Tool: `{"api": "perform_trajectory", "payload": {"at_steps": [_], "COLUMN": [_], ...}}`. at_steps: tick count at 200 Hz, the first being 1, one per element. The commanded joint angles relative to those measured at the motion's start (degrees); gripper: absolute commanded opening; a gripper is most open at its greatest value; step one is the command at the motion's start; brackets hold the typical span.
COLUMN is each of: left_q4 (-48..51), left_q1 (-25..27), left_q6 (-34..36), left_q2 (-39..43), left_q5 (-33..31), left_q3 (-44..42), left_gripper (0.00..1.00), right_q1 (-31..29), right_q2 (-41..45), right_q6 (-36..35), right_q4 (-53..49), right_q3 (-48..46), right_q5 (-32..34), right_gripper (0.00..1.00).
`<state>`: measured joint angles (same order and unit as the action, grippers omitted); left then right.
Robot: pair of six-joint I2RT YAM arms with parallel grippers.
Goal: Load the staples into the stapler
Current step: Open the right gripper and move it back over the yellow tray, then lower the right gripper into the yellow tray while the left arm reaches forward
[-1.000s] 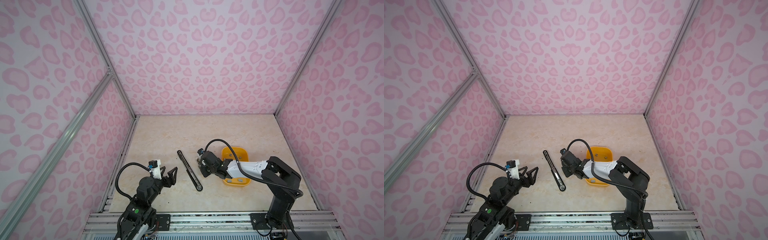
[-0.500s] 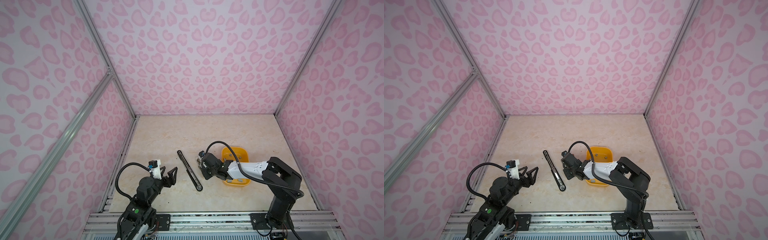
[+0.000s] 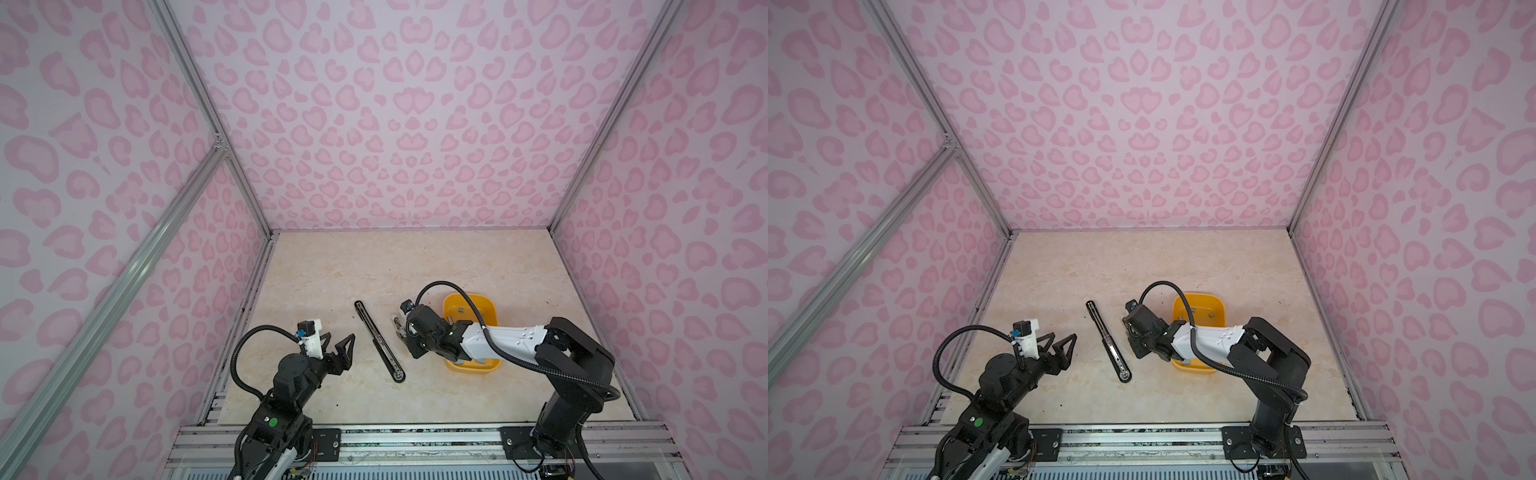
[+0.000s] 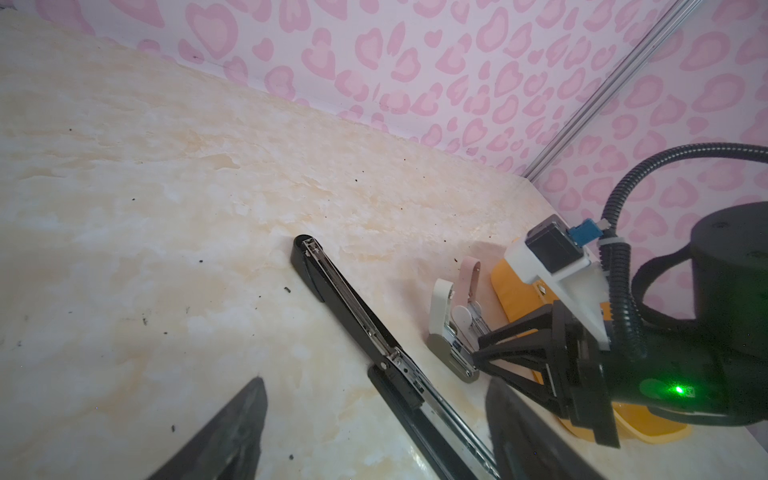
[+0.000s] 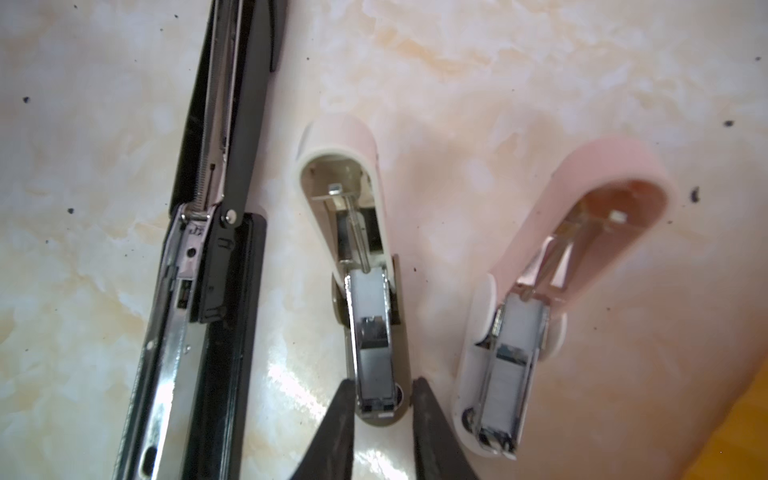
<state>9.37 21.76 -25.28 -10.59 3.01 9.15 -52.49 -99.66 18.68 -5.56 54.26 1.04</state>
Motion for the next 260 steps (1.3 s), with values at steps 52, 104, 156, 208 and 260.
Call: {"api": "perform_trajectory", "payload": {"at_steps": [52, 104, 156, 208, 260], "left_q4": [-1.24, -1.1, -0.57, -0.8, -4.88], "left_q1": [0.07, 0.05, 0.04, 0.04, -0.05], "left_q6": [0.32, 0.14, -0.15, -0.4, 4.37], "left_q2": [0.22, 0.35, 0.14, -5.36, -18.43], "left_q5": [-0.28, -0.83, -2.49, -9.01, -15.38], "left_q3": [0.13, 0.17, 0.39, 2.65, 9.95], "left_gripper": [0.84, 0.85, 0.88, 0.98, 0.96], "right_q1": [0.46, 0.43, 1.49, 14.73, 26.26], "right_q2": [-2.5, 4.81, 24.09, 32.23, 21.68], "right_q6": [0.3, 1.64, 10.04, 9.8, 7.86], "right_q4": [-1.73, -3.63, -18.04, -20.74, -22.0], "right_q3": [2.01, 0.48, -2.03, -8.72, -4.18], "right_q5": [0.34, 3.93, 19.26, 16.91, 3.71], "right_gripper": [0.22, 0.21, 0.27, 0.42, 0.27]}}
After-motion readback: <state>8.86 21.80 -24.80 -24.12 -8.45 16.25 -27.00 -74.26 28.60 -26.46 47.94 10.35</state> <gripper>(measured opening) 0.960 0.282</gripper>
